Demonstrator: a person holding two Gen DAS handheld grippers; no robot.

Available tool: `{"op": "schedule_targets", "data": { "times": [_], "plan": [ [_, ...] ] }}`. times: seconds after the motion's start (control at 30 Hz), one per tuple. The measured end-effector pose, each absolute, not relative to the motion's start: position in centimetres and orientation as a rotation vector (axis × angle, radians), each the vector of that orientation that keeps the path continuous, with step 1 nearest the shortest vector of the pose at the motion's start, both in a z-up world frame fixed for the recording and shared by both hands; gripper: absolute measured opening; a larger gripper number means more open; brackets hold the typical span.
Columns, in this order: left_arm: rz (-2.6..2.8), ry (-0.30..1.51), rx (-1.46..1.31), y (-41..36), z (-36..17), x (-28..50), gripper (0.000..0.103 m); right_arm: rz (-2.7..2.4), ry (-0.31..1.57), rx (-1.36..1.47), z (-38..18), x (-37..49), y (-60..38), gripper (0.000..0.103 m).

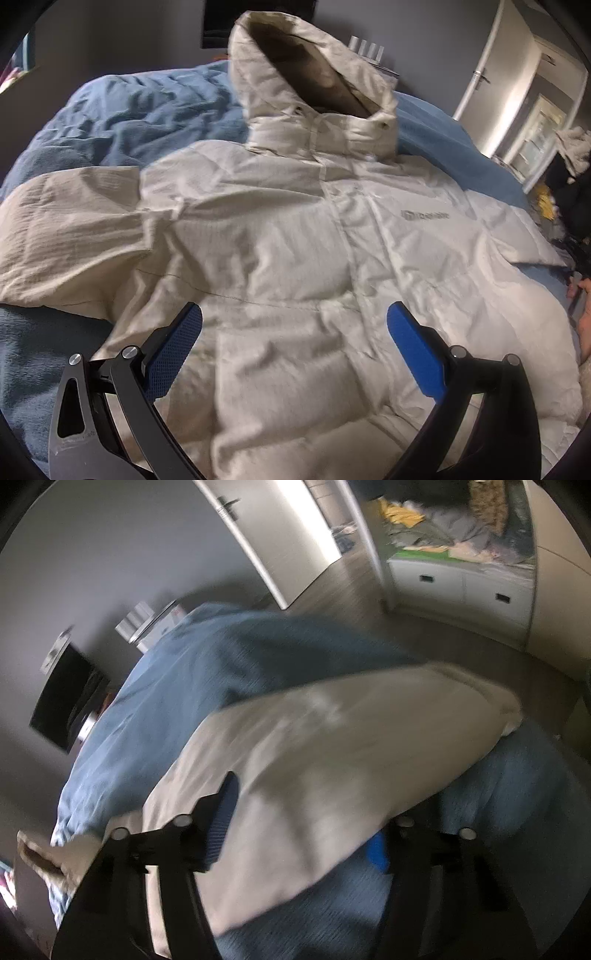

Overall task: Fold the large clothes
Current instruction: 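Grasp the sleeve cuff with the right gripper and lift it, then carry the sleeve across the jacket body with the right gripper and release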

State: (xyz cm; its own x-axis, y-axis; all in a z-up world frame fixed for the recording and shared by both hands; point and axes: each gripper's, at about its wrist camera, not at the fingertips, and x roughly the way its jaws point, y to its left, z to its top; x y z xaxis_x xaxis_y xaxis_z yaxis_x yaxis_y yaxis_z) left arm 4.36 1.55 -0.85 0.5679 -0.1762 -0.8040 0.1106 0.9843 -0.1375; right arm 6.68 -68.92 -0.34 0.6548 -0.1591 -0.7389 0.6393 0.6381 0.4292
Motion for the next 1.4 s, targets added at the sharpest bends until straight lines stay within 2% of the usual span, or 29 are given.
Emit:
{"op": "schedule_targets", "data": {
  "times": [0.1,0.23,0.5,0.67,0.83,1.07,1.3,1.33,1.4],
  "plan": [
    [-0.134,0.936,-0.106,2.5,-0.7,4.6,0.096,-0.512,0.675,0.802,-0.1,6.6,-70.1,0.036],
    [-0.127,0.924,-0.099,2.7,-0.6,4.6,0.096,-0.406,0.549,0.701,4.5,6.4,-67.5,0.019],
    [-0.143,0.916,-0.144,3.4,-1.0,4.3,0.096,-0.097,0.376,0.395,17.0,6.3,-54.1,0.017],
    [-0.127,0.901,-0.152,4.1,-1.1,3.9,0.096,0.128,0.422,0.343,19.5,7.5,-45.4,0.017],
    [-0.071,0.877,-0.113,4.5,-1.0,3.8,0.096,0.301,0.512,0.348,18.0,8.7,-37.9,0.017],
    [-0.060,0.881,-0.078,4.5,-1.4,3.8,0.096,0.432,0.727,0.210,10.0,8.8,-27.9,0.017],
    [-0.069,0.901,-0.090,4.3,-1.7,3.9,0.096,0.521,0.961,0.078,2.6,8.3,-25.3,0.017],
    [-0.068,0.901,-0.089,4.3,-1.6,3.9,0.096,0.539,0.997,0.089,1.6,8.1,-25.3,0.020],
    [-0.069,0.901,-0.083,4.2,-1.6,3.9,0.096,0.567,1.034,0.118,1.1,7.7,-25.8,0.032]
  ]
}}
